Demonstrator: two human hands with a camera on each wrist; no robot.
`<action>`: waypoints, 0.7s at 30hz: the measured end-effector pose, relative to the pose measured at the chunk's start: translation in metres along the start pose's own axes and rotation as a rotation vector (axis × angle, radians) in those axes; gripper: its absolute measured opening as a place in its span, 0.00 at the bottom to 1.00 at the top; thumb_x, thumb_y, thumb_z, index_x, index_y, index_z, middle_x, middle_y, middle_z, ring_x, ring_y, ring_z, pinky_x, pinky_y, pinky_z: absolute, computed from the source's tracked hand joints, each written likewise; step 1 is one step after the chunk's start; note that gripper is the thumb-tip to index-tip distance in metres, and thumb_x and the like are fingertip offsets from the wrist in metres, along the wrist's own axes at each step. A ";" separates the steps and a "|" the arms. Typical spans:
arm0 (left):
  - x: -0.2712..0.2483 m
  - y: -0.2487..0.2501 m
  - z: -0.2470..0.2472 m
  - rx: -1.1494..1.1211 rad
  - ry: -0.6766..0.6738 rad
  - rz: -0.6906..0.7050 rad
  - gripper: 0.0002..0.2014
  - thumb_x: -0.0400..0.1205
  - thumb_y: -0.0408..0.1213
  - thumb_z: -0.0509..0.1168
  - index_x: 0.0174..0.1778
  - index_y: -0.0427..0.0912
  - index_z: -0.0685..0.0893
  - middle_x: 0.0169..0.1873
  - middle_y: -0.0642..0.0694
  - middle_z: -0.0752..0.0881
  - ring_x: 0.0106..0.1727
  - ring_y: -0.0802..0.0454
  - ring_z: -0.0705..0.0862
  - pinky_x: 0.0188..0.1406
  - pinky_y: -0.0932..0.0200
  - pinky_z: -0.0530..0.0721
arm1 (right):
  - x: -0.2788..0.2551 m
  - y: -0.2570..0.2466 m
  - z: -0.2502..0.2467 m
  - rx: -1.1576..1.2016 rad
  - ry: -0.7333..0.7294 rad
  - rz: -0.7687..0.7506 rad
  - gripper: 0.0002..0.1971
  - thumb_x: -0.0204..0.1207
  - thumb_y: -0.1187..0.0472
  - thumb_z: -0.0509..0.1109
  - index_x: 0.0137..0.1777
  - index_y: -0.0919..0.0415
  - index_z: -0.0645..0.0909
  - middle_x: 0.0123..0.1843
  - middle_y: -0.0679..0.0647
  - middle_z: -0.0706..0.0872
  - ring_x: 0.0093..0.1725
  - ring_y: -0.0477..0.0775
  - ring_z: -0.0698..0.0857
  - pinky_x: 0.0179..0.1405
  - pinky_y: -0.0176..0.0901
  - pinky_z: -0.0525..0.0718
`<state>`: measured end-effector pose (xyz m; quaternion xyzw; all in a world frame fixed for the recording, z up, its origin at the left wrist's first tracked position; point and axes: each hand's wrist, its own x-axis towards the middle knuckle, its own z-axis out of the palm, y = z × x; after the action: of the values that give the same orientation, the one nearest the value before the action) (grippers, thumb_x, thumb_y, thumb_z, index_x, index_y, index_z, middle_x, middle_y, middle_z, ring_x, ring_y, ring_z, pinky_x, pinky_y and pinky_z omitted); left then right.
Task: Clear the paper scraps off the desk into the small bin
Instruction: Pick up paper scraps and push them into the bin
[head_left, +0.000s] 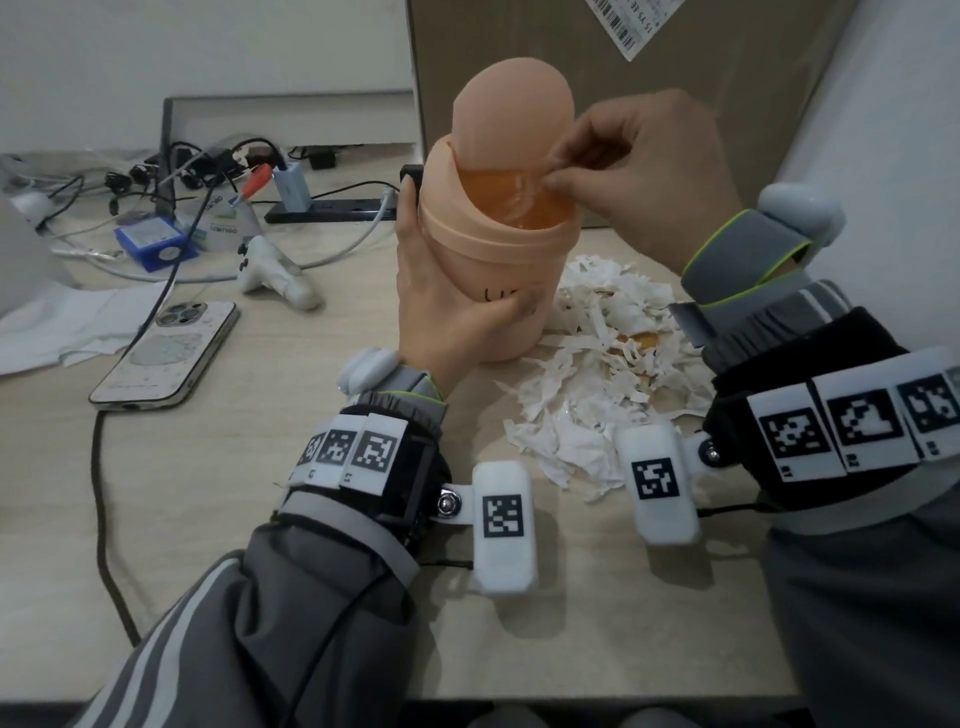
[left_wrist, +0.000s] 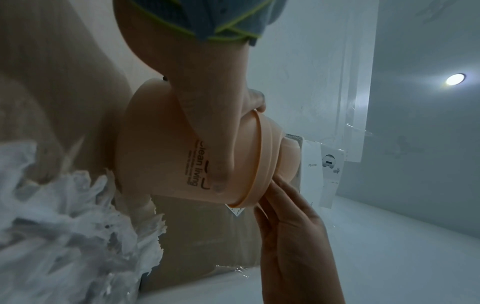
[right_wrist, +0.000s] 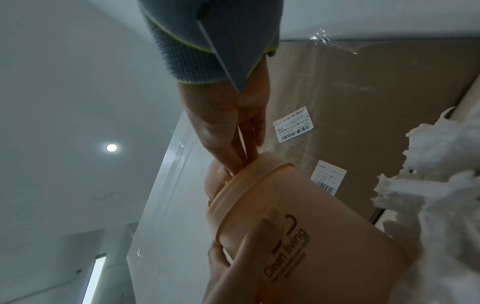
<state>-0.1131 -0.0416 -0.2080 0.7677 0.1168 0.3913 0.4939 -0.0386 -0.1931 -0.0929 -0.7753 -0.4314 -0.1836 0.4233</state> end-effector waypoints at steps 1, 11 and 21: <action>0.000 0.001 0.000 -0.004 -0.003 0.004 0.70 0.58 0.57 0.83 0.89 0.55 0.41 0.86 0.46 0.65 0.85 0.46 0.69 0.84 0.35 0.72 | -0.001 -0.002 0.002 -0.038 -0.060 -0.034 0.05 0.69 0.60 0.74 0.44 0.53 0.89 0.40 0.47 0.89 0.40 0.41 0.85 0.51 0.42 0.85; -0.004 0.010 0.003 0.026 -0.037 0.052 0.69 0.58 0.57 0.81 0.90 0.52 0.43 0.84 0.43 0.67 0.84 0.45 0.72 0.83 0.37 0.74 | -0.012 -0.013 0.010 -0.120 -0.458 0.180 0.27 0.85 0.43 0.48 0.64 0.61 0.81 0.64 0.56 0.79 0.74 0.56 0.68 0.80 0.56 0.57; 0.001 0.003 0.001 -0.051 0.019 -0.048 0.68 0.58 0.53 0.84 0.86 0.66 0.44 0.86 0.47 0.65 0.86 0.46 0.69 0.83 0.35 0.73 | -0.030 0.037 -0.030 0.506 0.065 0.439 0.17 0.81 0.55 0.61 0.35 0.55 0.86 0.32 0.48 0.90 0.36 0.45 0.87 0.41 0.37 0.79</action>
<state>-0.1124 -0.0432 -0.2052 0.7480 0.1301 0.3895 0.5214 -0.0227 -0.2429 -0.1135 -0.7138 -0.2724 0.0002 0.6452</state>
